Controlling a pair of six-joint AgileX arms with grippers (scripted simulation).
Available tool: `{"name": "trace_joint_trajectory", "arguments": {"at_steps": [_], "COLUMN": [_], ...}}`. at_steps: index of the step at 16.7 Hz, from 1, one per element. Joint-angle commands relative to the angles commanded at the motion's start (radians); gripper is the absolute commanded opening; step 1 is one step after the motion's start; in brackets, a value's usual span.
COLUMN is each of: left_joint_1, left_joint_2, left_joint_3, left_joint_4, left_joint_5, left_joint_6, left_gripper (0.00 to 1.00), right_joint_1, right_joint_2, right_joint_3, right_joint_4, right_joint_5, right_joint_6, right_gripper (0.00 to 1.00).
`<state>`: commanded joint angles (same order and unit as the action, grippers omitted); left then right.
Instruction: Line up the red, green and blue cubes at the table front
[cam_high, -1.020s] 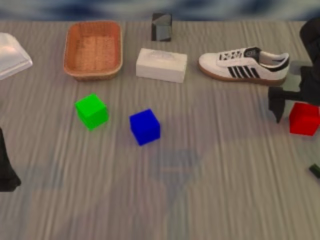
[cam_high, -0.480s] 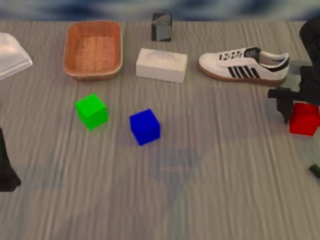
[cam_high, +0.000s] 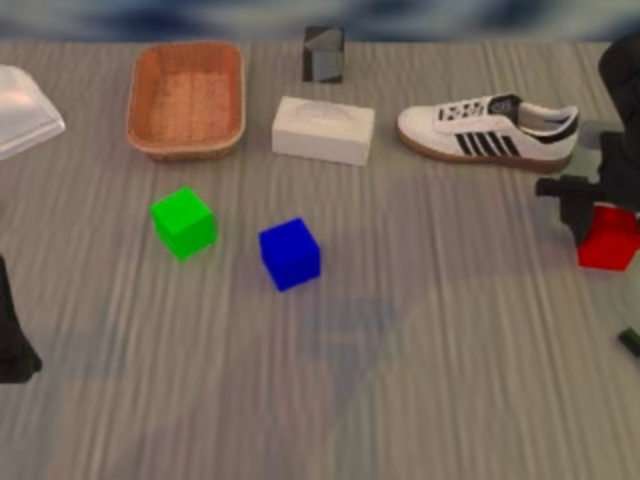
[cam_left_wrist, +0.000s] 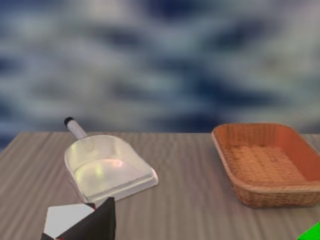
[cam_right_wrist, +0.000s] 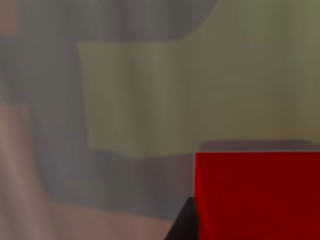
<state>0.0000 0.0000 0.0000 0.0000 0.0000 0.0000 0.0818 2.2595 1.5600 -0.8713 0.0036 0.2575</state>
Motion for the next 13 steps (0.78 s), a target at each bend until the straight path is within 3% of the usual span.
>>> {"name": "trace_joint_trajectory", "arguments": {"at_steps": [7, 13], "left_joint_1": [0.0, 0.0], "left_joint_2": [0.0, 0.0], "left_joint_3": [0.0, 0.0], "left_joint_4": [0.0, 0.0], "left_joint_5": [0.0, 0.0], "left_joint_6": [0.0, 0.0], "left_gripper": [1.0, 1.0], "right_joint_1": [-0.001, 0.005], "right_joint_2": [-0.03, -0.098], "right_joint_3": [0.022, 0.146], "right_joint_4": [-0.027, -0.227], "right_joint_5": [0.006, 0.005], "right_joint_6": [-0.004, -0.004], "right_gripper": [0.0, 0.0]}}
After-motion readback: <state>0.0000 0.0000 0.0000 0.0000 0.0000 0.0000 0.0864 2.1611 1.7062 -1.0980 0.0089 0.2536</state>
